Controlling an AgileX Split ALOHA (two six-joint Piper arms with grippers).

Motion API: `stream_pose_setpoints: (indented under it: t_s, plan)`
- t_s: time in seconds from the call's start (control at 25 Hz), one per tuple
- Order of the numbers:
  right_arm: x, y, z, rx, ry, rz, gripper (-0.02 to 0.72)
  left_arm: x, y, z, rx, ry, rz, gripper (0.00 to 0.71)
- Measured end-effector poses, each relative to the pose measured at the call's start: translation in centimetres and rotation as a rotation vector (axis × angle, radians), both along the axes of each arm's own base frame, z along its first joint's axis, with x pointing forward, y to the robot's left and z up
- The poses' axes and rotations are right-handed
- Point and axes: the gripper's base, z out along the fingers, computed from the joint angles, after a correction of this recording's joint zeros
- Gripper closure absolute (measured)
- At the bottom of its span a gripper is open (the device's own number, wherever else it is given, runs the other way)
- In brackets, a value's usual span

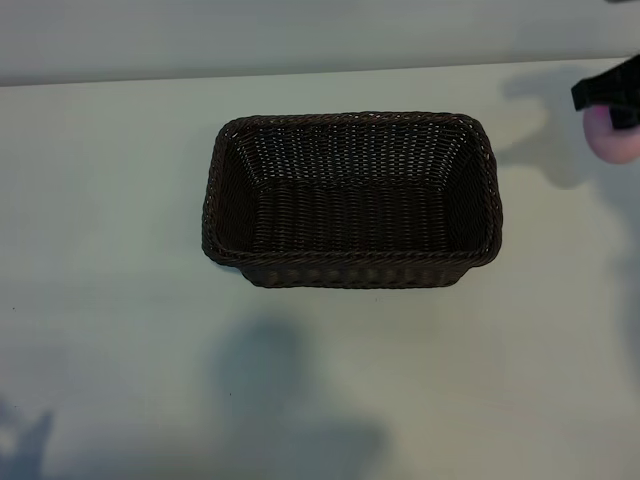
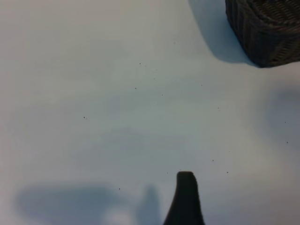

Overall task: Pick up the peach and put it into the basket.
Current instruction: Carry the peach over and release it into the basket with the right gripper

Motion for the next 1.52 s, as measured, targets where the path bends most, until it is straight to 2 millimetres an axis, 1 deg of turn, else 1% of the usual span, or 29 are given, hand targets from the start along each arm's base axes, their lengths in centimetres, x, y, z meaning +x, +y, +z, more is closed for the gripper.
stream_pose_setpoints:
  t_s: [0.12,0.24,0.36,0.52,0.6,0.68,0.76,0.88,0.96,1.04,1.2,1.24,1.28,1.36,1.44,1.52]
  plan:
    - [0.0,0.4,0.2,0.046,0.005,0.009,0.66,0.0,0.0,0.0,0.0,0.0,0.0,0.117]
    - [-0.1,2.1,0.3,0.104,0.0,0.08,0.66,0.0,0.0,0.0,0.0,0.0,0.0,0.117]
    - [-0.4,5.0,0.7,0.167,-0.009,0.166,0.66,0.0,0.0,0.0,0.0,0.0,0.0,0.117]
    - [-1.0,9.2,1.1,0.194,-0.029,0.283,0.66,0.0,0.0,0.0,0.0,0.0,0.0,0.117]
    - [-1.0,11.1,1.0,0.202,-0.031,0.331,0.66,0.0,0.0,0.0,0.0,0.0,0.0,0.118]
    - [-0.8,12.5,0.5,0.202,-0.028,0.361,0.66,0.0,0.0,0.0,0.0,0.0,0.0,0.118]
    - [-0.2,13.5,-0.3,0.199,-0.024,0.377,0.66,0.0,0.0,0.0,0.0,0.0,0.0,0.118]
    - [1.0,14.3,-1.9,0.189,-0.009,0.38,0.66,0.0,0.0,0.0,0.0,0.0,0.0,0.118]
    - [1.8,14.6,-3.7,0.181,0.019,0.372,0.66,0.0,0.0,0.0,0.0,0.0,0.0,0.118]
    - [2.4,14.8,-5.8,0.167,0.07,0.368,0.66,0.0,0.0,0.0,0.0,0.0,0.0,0.118]
    - [3.1,15.0,-9.5,0.149,0.161,0.359,0.652,0.0,0.0,0.0,0.0,0.0,0.0,0.118]
    - [3.2,15.1,-10.1,0.147,0.175,0.357,0.647,0.0,0.0,0.0,0.0,0.0,0.0,0.118]
    - [3.3,15.1,-10.8,0.144,0.188,0.355,0.633,0.0,0.0,0.0,0.0,0.0,0.0,0.118]
    - [3.5,15.1,-11.4,0.141,0.201,0.352,0.579,0.0,0.0,0.0,0.0,0.0,0.0,0.118]
    - [3.6,15.2,-11.3,0.144,0.195,0.351,0.471,0.0,0.0,0.0,0.0,0.0,0.0,0.118]
    - [3.9,15.4,-10.8,0.15,0.187,0.354,0.339,0.0,0.0,0.0,0.0,0.0,0.0,0.118]
